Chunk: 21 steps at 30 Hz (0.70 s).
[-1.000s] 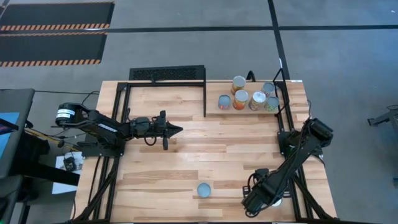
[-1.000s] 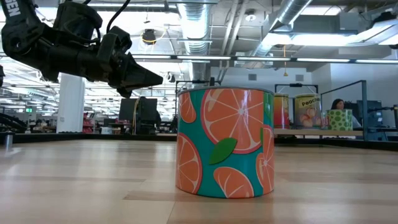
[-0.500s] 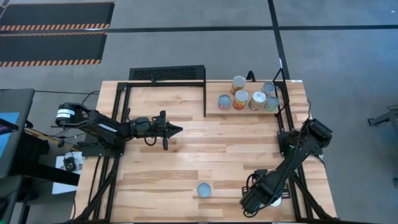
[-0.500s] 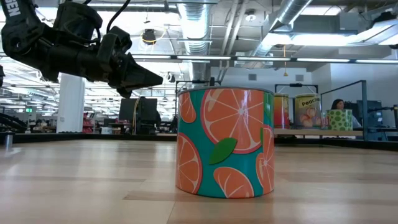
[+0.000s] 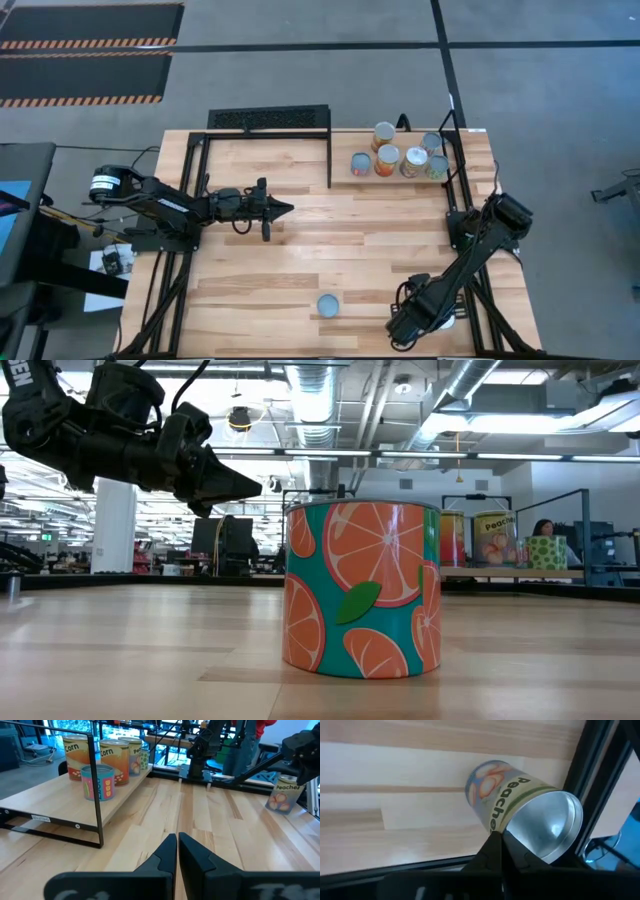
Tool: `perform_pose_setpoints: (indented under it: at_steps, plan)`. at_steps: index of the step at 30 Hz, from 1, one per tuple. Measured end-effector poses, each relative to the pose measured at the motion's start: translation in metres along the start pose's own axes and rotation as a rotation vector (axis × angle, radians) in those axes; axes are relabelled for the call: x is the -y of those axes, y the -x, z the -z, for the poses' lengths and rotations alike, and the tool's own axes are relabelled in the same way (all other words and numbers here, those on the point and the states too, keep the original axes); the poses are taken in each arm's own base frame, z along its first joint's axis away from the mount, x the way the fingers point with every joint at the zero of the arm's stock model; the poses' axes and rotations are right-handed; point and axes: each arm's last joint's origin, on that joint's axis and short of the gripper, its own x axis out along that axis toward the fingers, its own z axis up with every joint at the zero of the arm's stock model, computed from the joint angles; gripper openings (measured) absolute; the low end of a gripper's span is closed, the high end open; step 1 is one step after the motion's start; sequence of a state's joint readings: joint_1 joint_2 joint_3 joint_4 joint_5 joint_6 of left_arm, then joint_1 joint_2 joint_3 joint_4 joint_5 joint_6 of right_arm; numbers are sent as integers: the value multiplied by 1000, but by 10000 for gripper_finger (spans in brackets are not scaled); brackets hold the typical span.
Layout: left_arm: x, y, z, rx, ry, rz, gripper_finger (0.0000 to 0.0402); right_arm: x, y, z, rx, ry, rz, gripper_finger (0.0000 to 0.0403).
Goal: Pick and place cans onto a shelf
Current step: Put the canned peaches on the shelf aligned with the other canned peaches
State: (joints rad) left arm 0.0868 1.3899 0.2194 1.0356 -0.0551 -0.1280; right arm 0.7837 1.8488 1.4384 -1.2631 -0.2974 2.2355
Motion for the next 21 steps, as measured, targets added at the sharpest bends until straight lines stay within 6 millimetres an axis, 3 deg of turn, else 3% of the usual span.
perform_pose_setpoints:
  at_steps: [6, 12, 15, 21]
  plan:
    - [0, 0, 0, 3, 0, 0, 6, 3, 8, -8, 59, 65, 57, 9]
    - [0, 0, 0, 3, 1, 0, 6, 3, 34, -32, 186, 214, 119, 5]
    - [0, 0, -1, 7, 1, 1, 6, -2, 49, -50, 271, 342, 41, 4]
    - [0, 0, -1, 6, 6, 1, 6, -19, 71, -104, 410, 661, 66, 4]
